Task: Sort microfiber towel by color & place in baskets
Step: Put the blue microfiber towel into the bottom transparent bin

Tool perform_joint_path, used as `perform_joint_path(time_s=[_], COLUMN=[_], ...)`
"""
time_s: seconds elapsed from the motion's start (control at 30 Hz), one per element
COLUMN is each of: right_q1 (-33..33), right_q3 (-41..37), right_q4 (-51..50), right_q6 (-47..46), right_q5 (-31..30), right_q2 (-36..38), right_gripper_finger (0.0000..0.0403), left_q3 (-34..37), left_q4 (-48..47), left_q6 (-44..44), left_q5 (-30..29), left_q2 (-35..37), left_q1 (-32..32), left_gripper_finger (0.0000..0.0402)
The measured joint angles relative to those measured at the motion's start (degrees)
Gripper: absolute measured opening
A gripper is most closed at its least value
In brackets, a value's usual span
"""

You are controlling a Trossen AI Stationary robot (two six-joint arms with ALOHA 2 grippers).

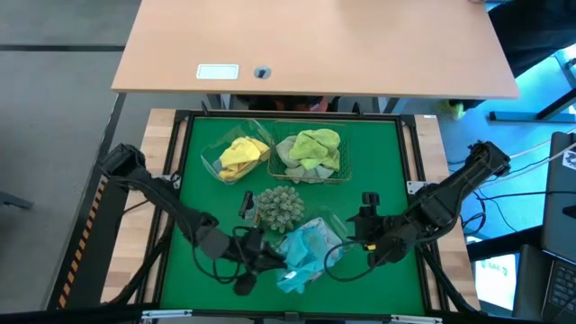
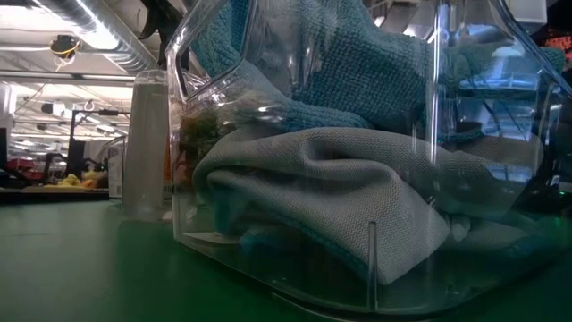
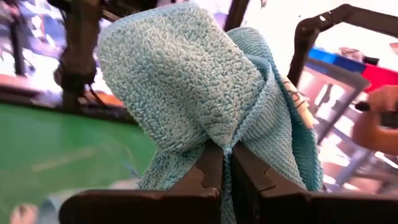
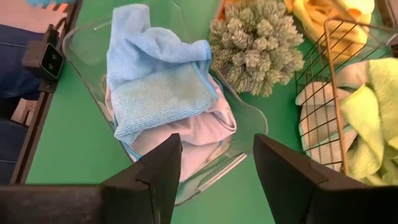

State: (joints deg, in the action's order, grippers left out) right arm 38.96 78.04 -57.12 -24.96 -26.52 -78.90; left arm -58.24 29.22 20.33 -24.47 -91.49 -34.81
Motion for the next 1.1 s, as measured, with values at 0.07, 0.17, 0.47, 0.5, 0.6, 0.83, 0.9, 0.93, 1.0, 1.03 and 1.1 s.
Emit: perform_joint_path(time_s=[0.07,0.17,0.47,0.5,0.6,0.83,0.9,0.93,1.0,1.03,1.1], right_q1=[0.01,0.01,0.00,0.00,0.00,0.00,0.00,0.00,0.00,0.01,0.00], right_q3=[0.00,0.00,0.00,0.00,0.00,0.02,0.02,0.02,0.02,0.02,0.02], right_q4=[0.00,-0.02,-0.02,-0.02,-0.02,-0.02,-0.04,-0.04,-0.04,-0.04,-0.02], right_q6=[1.16,2.73,4.46,4.46,4.46,4.49,4.49,4.49,4.48,4.49,4.49], right_q5=[-0.06,-0.07,-1.54,-1.54,-1.54,-1.44,-1.43,-1.43,-1.41,-1.40,-1.40], right_q2=[0.96,1.90,3.28,3.41,3.52,3.52,3.52,3.52,3.52,3.52,3.52], right_gripper_finger=[0.0198,0.0198,0.0198,0.0198,0.0198,0.0198,0.0198,0.0198,0.0198,0.0198,0.0198], left_q3=[0.00,-0.01,-0.02,0.00,-0.01,-0.04,-0.06,-0.07,-0.09,-0.09,-0.10], left_q4=[2.58,4.06,3.79,3.73,2.91,-3.49,-5.61,-6.59,-8.27,-8.98,-10.25], left_q6=[-1.97,-3.78,-4.01,-4.01,-3.97,-3.92,-3.92,-3.92,-3.90,-3.93,-3.96], left_q5=[-0.09,-0.24,-0.22,-0.22,-0.96,-1.99,-2.01,-2.01,-1.95,-1.78,-1.51], left_q2=[-1.38,-3.42,-10.96,-11.80,-13.98,-15.84,-15.84,-15.84,-15.84,-15.84,-15.84], left_q1=[1.30,3.06,5.98,6.20,6.82,8.15,8.45,8.55,8.61,8.59,8.55], left_gripper_finger=[0.0005,0.0005,0.0008,0.0008,0.0009,0.0011,0.0011,0.0011,0.0011,0.0011,0.0012])
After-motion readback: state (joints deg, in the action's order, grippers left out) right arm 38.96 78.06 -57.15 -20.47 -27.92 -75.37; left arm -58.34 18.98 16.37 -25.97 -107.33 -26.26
